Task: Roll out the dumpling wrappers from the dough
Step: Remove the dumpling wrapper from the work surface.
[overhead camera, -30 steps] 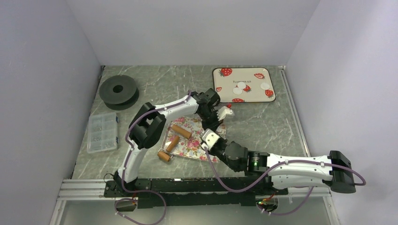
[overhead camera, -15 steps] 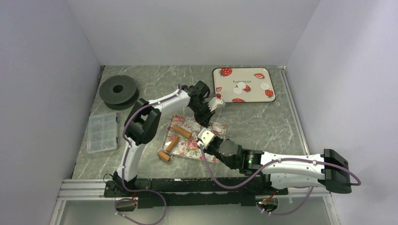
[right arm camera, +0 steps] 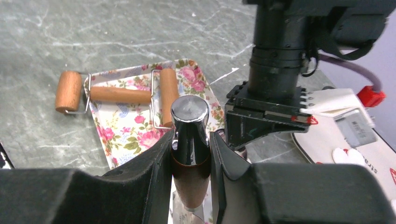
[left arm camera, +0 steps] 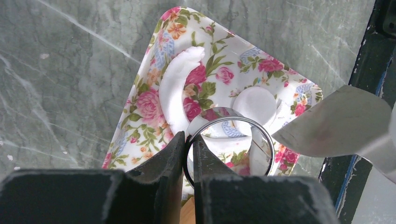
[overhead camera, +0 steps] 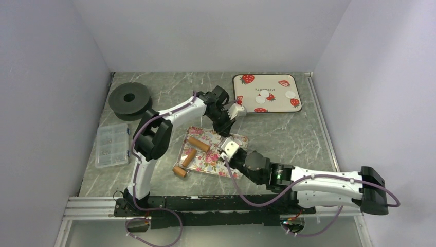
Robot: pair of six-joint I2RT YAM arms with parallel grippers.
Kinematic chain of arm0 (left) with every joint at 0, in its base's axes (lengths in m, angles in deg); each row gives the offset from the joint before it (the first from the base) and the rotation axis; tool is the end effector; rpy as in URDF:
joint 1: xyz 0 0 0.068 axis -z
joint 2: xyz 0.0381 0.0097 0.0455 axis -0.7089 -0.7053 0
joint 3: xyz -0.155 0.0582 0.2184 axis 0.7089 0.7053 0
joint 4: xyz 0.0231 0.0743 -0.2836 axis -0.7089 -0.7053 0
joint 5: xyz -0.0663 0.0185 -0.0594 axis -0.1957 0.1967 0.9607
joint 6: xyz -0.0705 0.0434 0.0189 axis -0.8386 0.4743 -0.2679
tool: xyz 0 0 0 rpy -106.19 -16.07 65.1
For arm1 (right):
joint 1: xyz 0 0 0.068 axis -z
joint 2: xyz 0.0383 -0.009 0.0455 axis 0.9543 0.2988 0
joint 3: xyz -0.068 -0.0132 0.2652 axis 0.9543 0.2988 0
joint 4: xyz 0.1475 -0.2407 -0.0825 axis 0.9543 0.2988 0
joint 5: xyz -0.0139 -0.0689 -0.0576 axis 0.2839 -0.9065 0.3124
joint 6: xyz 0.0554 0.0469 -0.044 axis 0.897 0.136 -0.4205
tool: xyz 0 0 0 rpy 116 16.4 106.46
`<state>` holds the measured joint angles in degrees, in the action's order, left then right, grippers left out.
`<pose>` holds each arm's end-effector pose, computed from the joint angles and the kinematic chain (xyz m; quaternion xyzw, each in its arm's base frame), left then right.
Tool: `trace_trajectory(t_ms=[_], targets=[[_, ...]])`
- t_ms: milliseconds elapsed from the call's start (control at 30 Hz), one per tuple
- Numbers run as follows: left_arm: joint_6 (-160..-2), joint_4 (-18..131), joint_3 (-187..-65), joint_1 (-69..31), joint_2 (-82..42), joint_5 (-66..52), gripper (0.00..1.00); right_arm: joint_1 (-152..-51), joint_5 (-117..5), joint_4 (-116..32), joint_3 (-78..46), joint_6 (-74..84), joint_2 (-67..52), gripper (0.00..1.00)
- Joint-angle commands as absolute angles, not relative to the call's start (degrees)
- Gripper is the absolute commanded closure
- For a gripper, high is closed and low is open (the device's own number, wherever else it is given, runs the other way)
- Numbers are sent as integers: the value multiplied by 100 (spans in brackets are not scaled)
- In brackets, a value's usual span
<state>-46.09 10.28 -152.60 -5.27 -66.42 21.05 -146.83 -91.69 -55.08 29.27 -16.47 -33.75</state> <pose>0.3493 -0.3493 0.1596 0.5375 0.7642 -0.3281 0.1392 0.1104 0.2622 0.2392 -0.4194 0.6462 0.1403 0.6219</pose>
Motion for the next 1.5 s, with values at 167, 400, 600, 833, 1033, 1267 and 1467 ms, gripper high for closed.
trace_trajectory(t_ms=[167, 400, 600, 833, 1033, 1267, 1467], targets=[[-4485, 1029, -15127, 151, -6515, 2085, 85, -14423, -9485, -4494, 2564, -1453, -4508, 100], [-4436, 946, -15205, 261, -6612, 2009, 85, -14031, -9328, -2936, 2328, -976, -5302, 100], [-4286, 1083, -14859, 336, -6389, 1855, 85, -13908, -9492, -2758, 2394, -958, -5728, 100], [-4339, 1522, -14548, 370, -6202, 1430, 86, -13575, -9730, -2755, 2368, -967, -5482, 100], [-4530, 1594, -14570, 408, -6004, 1645, 86, -13050, -9338, -2985, 2392, -962, -5302, 100], [-4604, 1465, -14732, 441, -5919, 1816, 86, -12828, -9021, -3122, 2518, -891, -5251, 100], [-4531, 1600, -14578, 534, -6083, 1668, 86, -12742, -8913, -3136, 2544, -902, -5265, 100]])
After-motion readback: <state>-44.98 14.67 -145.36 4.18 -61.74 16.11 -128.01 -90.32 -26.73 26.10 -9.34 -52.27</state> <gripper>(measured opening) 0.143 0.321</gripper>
